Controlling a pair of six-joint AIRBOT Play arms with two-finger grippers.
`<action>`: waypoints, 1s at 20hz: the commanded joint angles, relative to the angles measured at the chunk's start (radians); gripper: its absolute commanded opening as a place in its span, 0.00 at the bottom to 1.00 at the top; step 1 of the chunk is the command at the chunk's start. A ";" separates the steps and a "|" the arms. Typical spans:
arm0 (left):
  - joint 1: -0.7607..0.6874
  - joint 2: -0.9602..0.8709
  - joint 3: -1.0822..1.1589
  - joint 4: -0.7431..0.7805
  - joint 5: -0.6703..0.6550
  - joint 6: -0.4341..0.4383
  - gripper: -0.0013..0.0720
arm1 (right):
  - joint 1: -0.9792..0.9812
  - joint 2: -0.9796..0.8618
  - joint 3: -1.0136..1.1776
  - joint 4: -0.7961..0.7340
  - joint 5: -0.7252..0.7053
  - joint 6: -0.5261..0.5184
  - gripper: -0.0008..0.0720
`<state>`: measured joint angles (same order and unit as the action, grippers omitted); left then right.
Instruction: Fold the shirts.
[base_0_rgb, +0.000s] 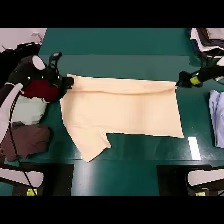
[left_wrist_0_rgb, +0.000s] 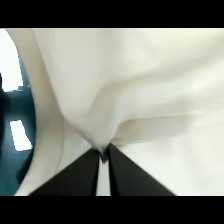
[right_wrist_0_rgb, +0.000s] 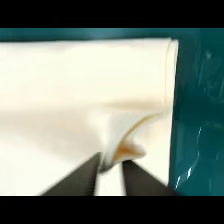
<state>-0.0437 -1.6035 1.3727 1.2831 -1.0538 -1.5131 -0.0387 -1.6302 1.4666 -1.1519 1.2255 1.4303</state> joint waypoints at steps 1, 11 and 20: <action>0.001 0.003 -0.064 -0.003 -0.014 -0.087 0.84 | 0.019 0.016 -0.079 0.010 -0.004 0.001 0.70; 0.000 0.505 -0.521 0.029 -0.177 -0.112 0.85 | -0.015 0.305 -0.079 -0.002 0.079 -0.008 0.70; 0.000 0.723 -0.919 -0.220 -0.033 -0.110 0.85 | -0.015 0.344 -0.079 0.008 0.105 -0.007 0.70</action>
<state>-0.0433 -0.9134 0.5327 1.1416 -1.1461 -1.6367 -0.0532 -1.2930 1.3880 -1.1465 1.3128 1.4231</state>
